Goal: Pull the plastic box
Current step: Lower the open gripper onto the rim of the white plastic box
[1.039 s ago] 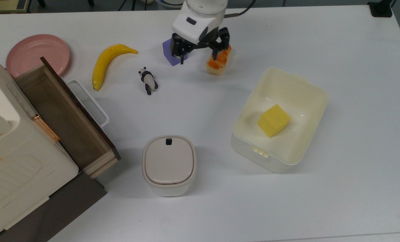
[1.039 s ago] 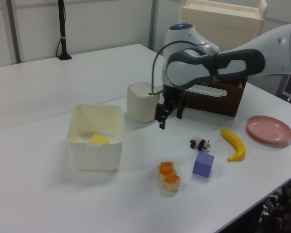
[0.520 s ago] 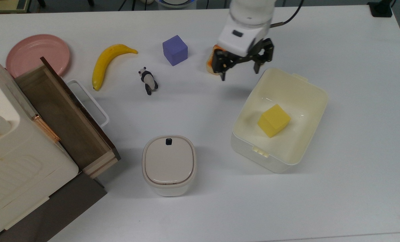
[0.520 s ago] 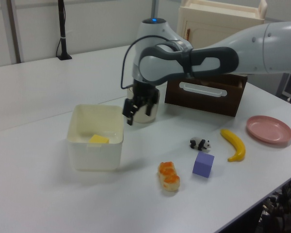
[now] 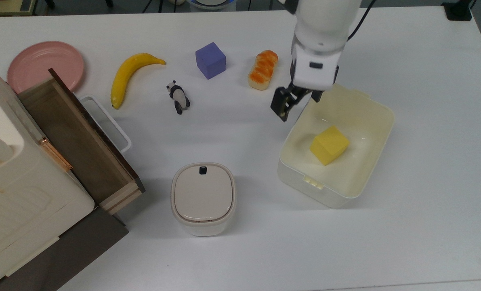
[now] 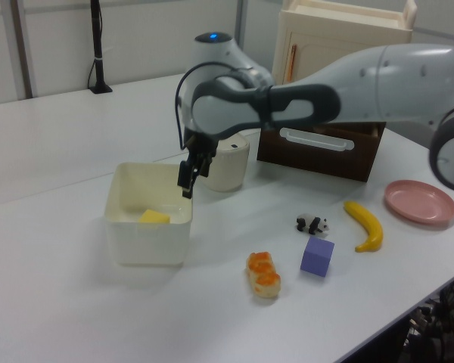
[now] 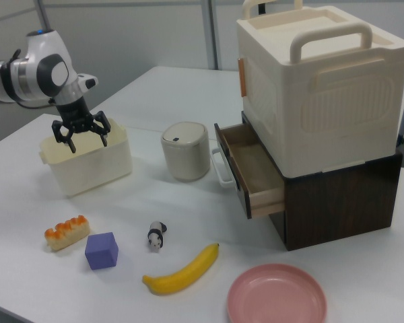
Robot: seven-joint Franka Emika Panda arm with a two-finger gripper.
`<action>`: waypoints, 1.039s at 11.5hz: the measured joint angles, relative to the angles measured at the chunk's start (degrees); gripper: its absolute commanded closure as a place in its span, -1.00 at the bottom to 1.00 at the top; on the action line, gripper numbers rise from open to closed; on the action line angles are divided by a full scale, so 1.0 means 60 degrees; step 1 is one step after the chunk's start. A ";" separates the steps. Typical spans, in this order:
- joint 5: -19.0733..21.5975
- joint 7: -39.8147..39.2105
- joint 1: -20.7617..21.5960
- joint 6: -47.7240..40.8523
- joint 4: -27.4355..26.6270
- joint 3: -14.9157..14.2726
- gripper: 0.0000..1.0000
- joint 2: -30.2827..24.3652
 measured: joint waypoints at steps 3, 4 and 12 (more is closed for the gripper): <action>-0.0411 -0.0531 0.0359 0.0001 0.0589 -0.0003 -1.00 0.0818; -0.0590 -0.0774 0.0415 0.0001 0.0717 -0.0003 -1.00 0.0980; -0.0905 -0.2416 0.0128 -0.0179 0.1083 -0.0142 -1.00 0.0638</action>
